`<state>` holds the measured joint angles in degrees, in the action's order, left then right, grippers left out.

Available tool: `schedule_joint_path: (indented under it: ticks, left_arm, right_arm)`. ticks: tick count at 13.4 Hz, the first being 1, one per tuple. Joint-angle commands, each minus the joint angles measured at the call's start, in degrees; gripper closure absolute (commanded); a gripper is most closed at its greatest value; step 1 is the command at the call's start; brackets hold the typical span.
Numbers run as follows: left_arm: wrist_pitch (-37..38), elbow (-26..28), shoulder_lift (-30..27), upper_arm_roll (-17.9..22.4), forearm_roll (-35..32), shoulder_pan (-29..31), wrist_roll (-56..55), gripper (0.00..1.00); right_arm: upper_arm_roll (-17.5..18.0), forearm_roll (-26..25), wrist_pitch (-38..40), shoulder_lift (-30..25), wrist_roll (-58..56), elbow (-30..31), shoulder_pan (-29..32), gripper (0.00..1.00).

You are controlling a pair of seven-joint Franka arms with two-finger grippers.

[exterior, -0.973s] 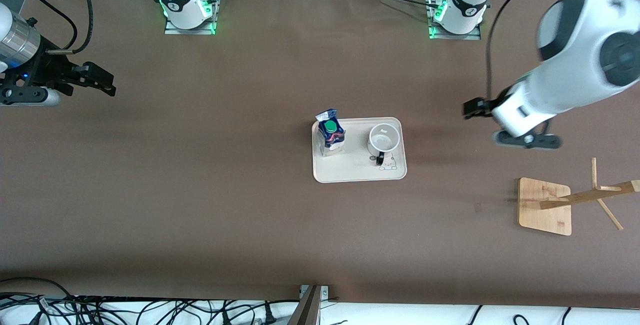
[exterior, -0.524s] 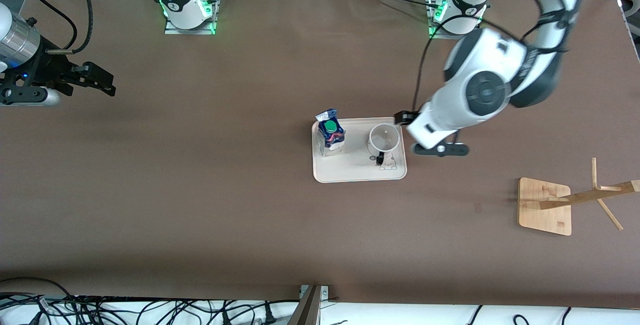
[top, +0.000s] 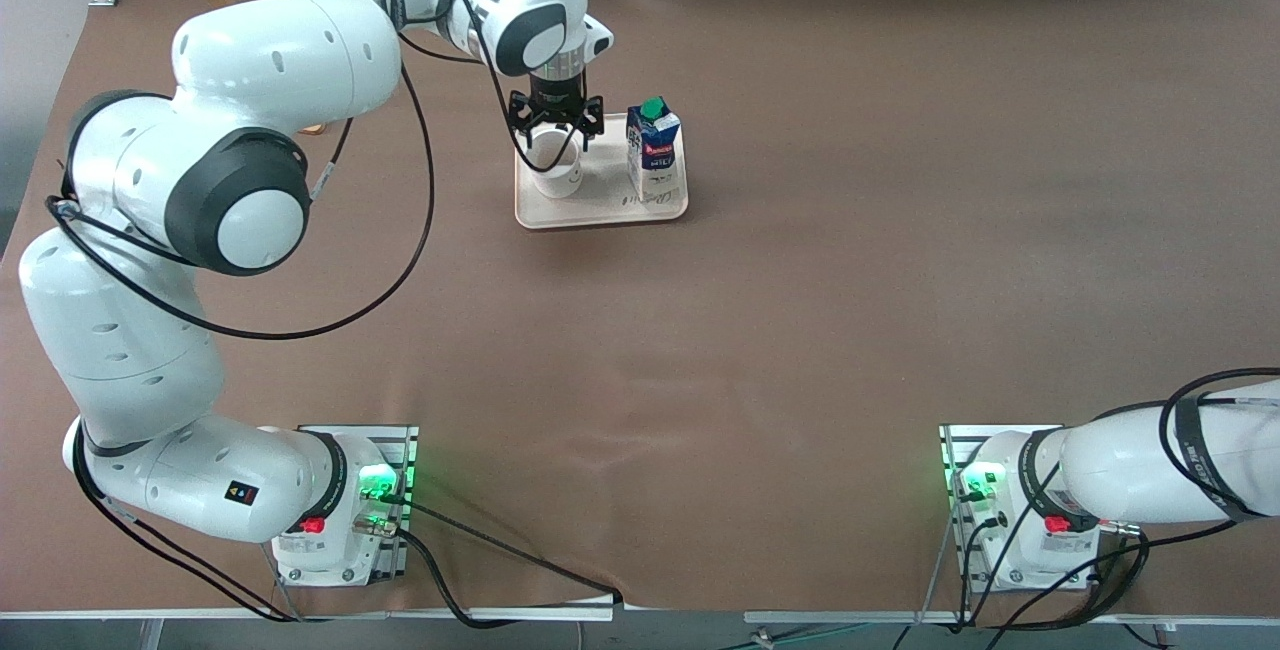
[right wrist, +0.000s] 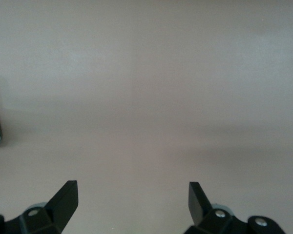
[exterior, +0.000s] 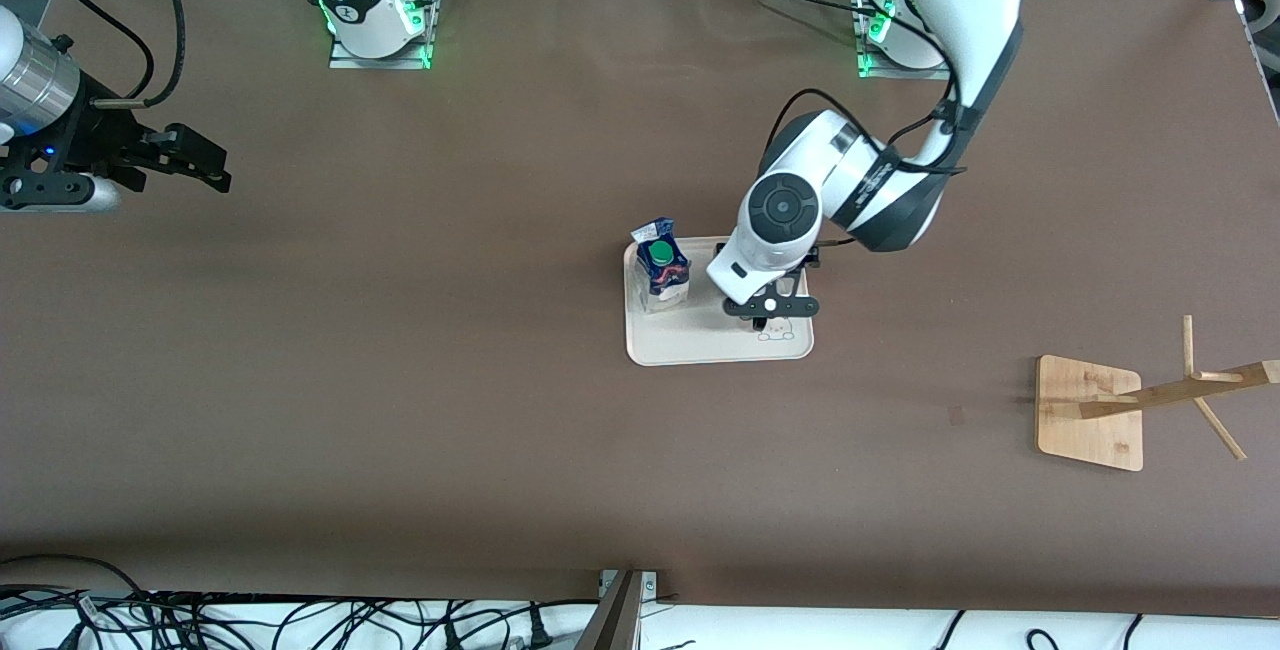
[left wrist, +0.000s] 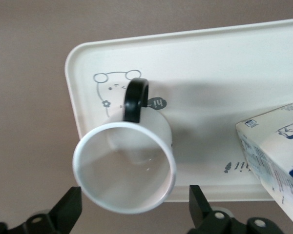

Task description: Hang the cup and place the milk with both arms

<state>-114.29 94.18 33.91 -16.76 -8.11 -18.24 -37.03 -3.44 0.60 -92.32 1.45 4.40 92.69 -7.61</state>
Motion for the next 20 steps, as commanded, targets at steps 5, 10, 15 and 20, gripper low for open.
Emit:
schedule_joint_path:
  ticks: [5,10,15,20]
  left_arm:
    - [-5.3,0.7,2.6,0.1,-1.5,-0.7,-0.9,0.73]
    - [-4.7,0.0,1.6,0.1,-1.4,-0.3,-0.2,1.0]
    - [7.0,-1.1,-9.9,0.8,-1.3,3.2,0.0,1.0]
    - [14.2,-6.7,-16.6,0.7,-1.1,15.8,13.4,1.0]
  right_arm:
    - [0.2,1.2,1.2,0.0,0.2,-0.8,0.5,0.0]
    - [0.5,0.5,1.1,0.0,0.0,-1.0,0.4,0.0]
    - [0.5,0.6,0.1,0.7,-1.2,-1.0,0.1,0.0]
    - [6.3,1.0,6.6,2.7,-2.1,-1.0,-2.1,0.0]
